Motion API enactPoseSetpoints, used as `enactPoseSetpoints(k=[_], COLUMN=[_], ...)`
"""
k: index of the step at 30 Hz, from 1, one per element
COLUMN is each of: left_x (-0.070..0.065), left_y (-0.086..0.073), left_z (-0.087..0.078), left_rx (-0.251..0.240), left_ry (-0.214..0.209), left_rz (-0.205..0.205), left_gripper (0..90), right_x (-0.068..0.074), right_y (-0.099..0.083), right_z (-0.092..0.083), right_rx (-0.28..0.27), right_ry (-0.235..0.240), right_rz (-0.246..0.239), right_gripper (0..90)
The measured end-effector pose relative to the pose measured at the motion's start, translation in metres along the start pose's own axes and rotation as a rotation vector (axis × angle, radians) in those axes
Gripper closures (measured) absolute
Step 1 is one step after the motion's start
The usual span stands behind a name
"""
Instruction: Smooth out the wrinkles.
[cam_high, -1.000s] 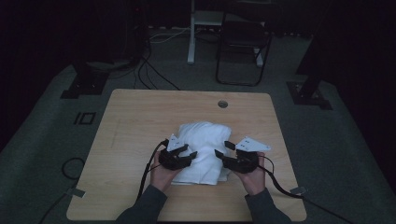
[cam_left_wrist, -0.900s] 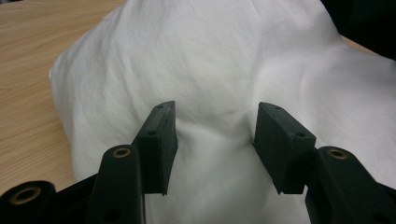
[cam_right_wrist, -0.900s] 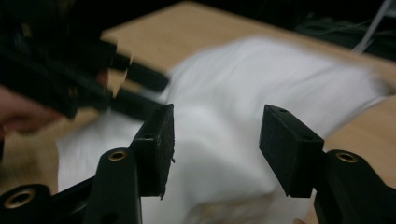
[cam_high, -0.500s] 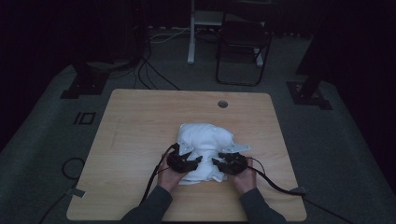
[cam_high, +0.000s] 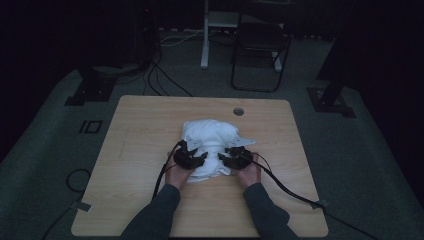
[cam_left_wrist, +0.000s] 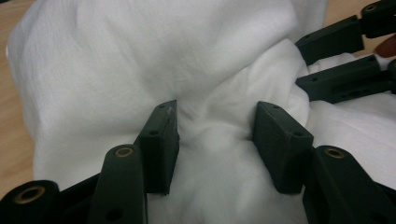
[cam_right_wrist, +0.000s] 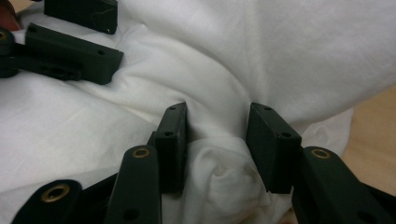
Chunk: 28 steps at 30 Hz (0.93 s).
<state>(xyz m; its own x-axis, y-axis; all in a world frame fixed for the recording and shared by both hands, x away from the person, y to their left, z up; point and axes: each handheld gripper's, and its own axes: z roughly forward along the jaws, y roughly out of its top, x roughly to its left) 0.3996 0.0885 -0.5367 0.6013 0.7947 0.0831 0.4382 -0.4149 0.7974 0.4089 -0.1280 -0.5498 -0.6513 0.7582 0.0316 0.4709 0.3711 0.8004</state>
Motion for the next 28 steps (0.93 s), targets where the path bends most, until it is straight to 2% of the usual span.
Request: enactPoseSetpoints(k=[3,5,7,9,12,15,16,17,18,20,21,22,23,28], left_x=[0.004,0.008,0.011,0.013,0.019,0.026,0.028,0.030,0.033,0.037,0.039,0.042,0.044,0.052], left_y=[0.004,0.006,0.008,0.009,0.010,0.009,0.006,0.003,0.000,-0.009,-0.013,-0.017,-0.021,-0.033], left_z=[0.006,0.007,0.001,-0.011,-0.034,-0.058,-0.065,-0.071,-0.076,-0.084,-0.087,-0.090,-0.093,-0.103], left_rx=[-0.013,-0.029,-0.047,-0.084,-0.149,-0.184,-0.186,-0.186,-0.179,-0.174,-0.169,-0.158,-0.154,-0.162], left_ry=[0.018,0.003,-0.017,-0.011,-0.019,-0.034,-0.028,-0.023,-0.017,-0.007,-0.004,0.003,0.008,0.024], left_rz=[-0.017,-0.026,-0.034,-0.039,-0.062,-0.078,-0.080,-0.087,-0.094,-0.105,-0.114,-0.122,-0.129,-0.169], left_gripper=[50.4,50.0,48.0,44.0,40.6,39.4,39.3,39.2,39.2,39.3,39.2,39.2,39.3,39.4], right_x=[-0.008,-0.014,-0.018,-0.020,-0.025,-0.031,-0.032,-0.036,-0.036,-0.042,-0.047,-0.047,-0.051,-0.054], right_y=[0.004,0.006,0.009,0.013,0.016,0.011,0.007,-0.003,-0.003,-0.016,-0.029,-0.029,-0.038,-0.048], right_z=[0.008,0.011,0.008,-0.003,-0.029,-0.053,-0.059,-0.068,-0.068,-0.075,-0.079,-0.079,-0.082,-0.087], right_rx=[-0.018,-0.020,-0.016,-0.046,-0.158,-0.204,-0.206,-0.190,-0.190,-0.175,-0.155,-0.155,-0.136,-0.126], right_ry=[-0.008,0.006,0.022,0.025,0.052,0.016,0.007,-0.026,-0.026,-0.045,-0.057,-0.057,-0.070,-0.074], right_rz=[0.014,0.049,0.070,0.095,0.143,0.156,0.161,0.168,0.168,0.185,0.206,0.206,0.219,0.224], right_gripper=[57.4,57.0,52.6,41.5,34.2,32.0,31.8,31.6,31.6,31.5,31.5,31.5,31.5,30.8])
